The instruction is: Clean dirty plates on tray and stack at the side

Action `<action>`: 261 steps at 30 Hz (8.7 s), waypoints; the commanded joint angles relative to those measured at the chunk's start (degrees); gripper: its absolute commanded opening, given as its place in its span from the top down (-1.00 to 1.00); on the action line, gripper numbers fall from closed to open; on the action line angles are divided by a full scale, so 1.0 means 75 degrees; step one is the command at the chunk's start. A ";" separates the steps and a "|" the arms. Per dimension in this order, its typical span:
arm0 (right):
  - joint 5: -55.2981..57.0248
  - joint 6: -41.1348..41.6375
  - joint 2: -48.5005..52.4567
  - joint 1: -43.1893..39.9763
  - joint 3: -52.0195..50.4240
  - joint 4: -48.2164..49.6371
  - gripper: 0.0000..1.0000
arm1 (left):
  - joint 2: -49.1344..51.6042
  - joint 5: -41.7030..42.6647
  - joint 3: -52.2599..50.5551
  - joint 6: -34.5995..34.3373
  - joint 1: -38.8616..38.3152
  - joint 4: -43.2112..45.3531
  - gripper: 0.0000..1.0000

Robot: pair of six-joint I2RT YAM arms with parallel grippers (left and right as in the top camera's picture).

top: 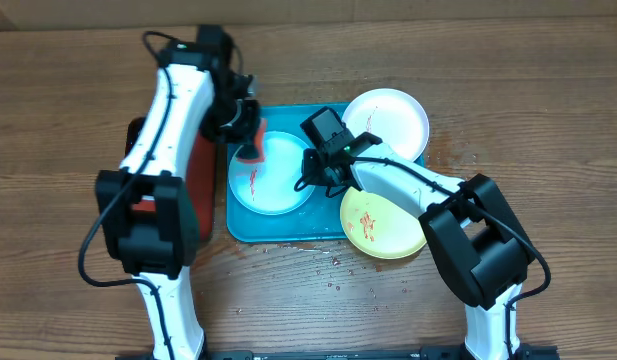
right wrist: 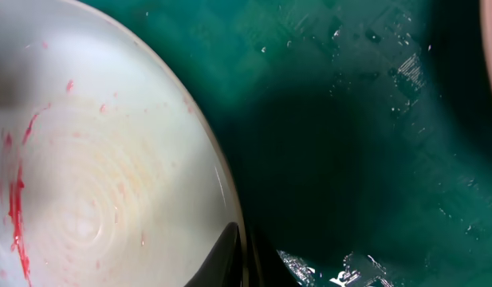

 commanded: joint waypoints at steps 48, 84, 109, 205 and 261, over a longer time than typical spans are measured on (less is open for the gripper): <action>-0.0058 0.0146 0.0152 -0.0079 0.0073 -0.0271 0.84 | -0.0204 -0.2786 -0.2544 -0.1454 -0.0871 0.3069 0.91; -0.0597 0.0146 0.0152 -0.0064 0.0073 -0.0994 0.83 | -0.0204 -0.2923 -0.2544 -0.1588 -0.0880 0.2101 0.92; -0.0597 0.0143 0.0152 -0.0064 0.0073 -0.0956 0.82 | -0.0204 -0.1265 -0.1542 -0.0507 -0.0219 0.2057 0.92; 0.0373 -0.1926 -0.0399 0.0440 0.0472 -0.0836 -0.46 | -0.2113 -0.2011 0.0423 -0.1853 0.0085 0.0309 0.91; 0.0289 0.1478 0.0516 0.0099 0.0472 -0.1274 0.92 | -0.2002 -0.2754 -0.5184 0.0420 -0.0874 0.5444 0.91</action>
